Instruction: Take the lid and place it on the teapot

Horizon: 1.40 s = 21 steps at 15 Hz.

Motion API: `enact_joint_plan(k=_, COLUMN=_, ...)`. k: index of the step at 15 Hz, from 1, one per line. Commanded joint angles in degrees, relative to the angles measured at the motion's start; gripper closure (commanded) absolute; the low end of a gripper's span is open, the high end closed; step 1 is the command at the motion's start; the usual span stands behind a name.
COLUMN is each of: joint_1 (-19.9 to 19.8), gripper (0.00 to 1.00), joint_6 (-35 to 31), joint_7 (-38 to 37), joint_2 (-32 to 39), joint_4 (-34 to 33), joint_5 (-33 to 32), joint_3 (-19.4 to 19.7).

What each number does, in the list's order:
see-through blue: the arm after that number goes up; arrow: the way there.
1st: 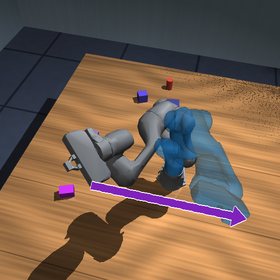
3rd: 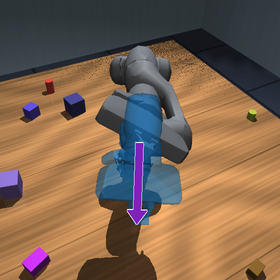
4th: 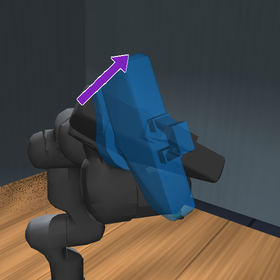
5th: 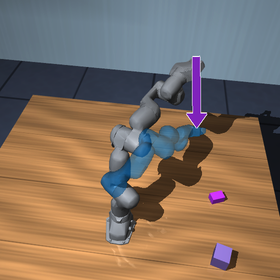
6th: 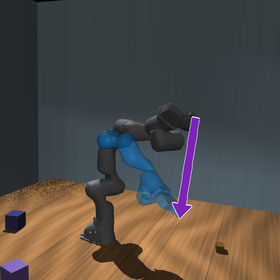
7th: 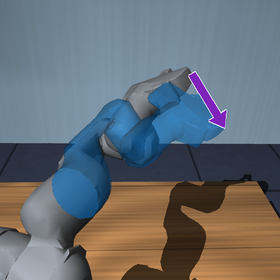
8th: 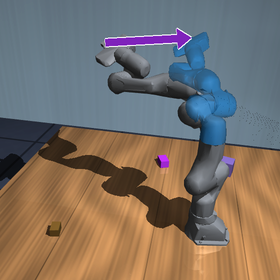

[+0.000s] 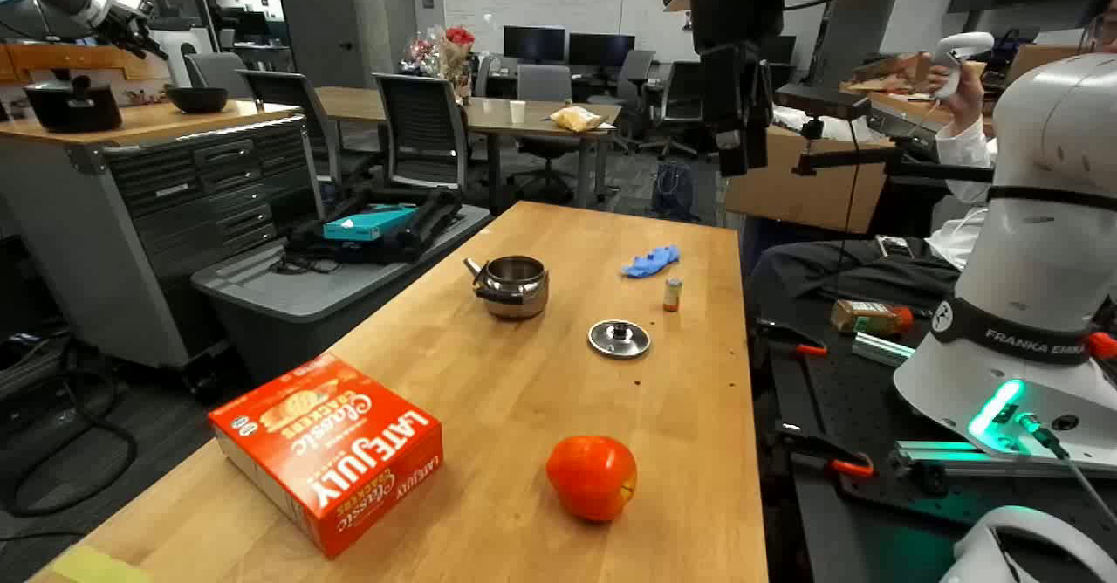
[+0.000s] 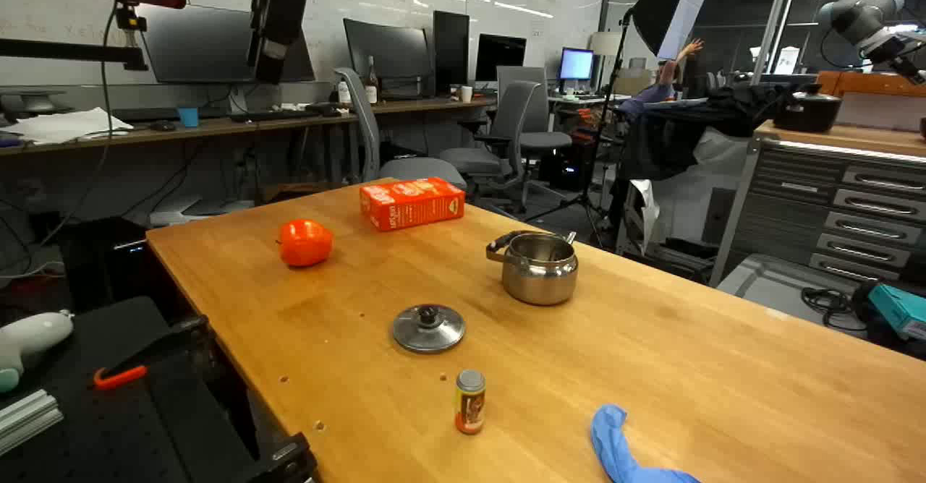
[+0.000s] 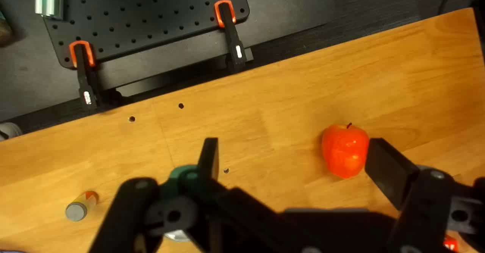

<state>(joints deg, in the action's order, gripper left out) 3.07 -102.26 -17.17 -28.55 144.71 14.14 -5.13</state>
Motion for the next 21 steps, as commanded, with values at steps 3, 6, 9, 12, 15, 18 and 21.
enact_joint_plan(k=3, joint_1=-0.47, gripper=0.00, joint_6=0.08, joint_7=0.18, joint_2=-0.08, joint_4=-0.36, joint_5=0.15, joint_3=-0.40)
enact_joint_plan(k=6, joint_1=-0.47, gripper=0.00, joint_6=0.08, joint_7=0.18, joint_2=-0.09, joint_4=-0.36, joint_5=0.15, joint_3=-0.40)
enact_joint_plan(k=9, joint_1=-0.54, gripper=0.00, joint_6=-0.81, joint_7=0.39, joint_2=-0.13, joint_4=-0.20, joint_5=0.53, joint_3=-0.20)
enact_joint_plan(k=12, joint_1=-0.94, gripper=0.00, joint_6=-4.13, joint_7=-0.08, joint_2=-0.60, joint_4=0.22, joint_5=1.23, joint_3=0.04)
enact_joint_plan(k=15, joint_1=-1.68, gripper=0.00, joint_6=-10.09, joint_7=-1.51, joint_2=-0.56, joint_4=0.74, joint_5=1.17, joint_3=-0.14)
enact_joint_plan(k=18, joint_1=-2.23, gripper=0.00, joint_6=-15.00, joint_7=-2.24, joint_2=0.72, joint_4=0.91, joint_5=0.65, joint_3=-0.17)
enact_joint_plan(k=21, joint_1=-2.60, gripper=0.00, joint_6=-18.30, joint_7=-3.12, joint_2=2.72, joint_4=1.00, joint_5=0.16, joint_3=-0.28)
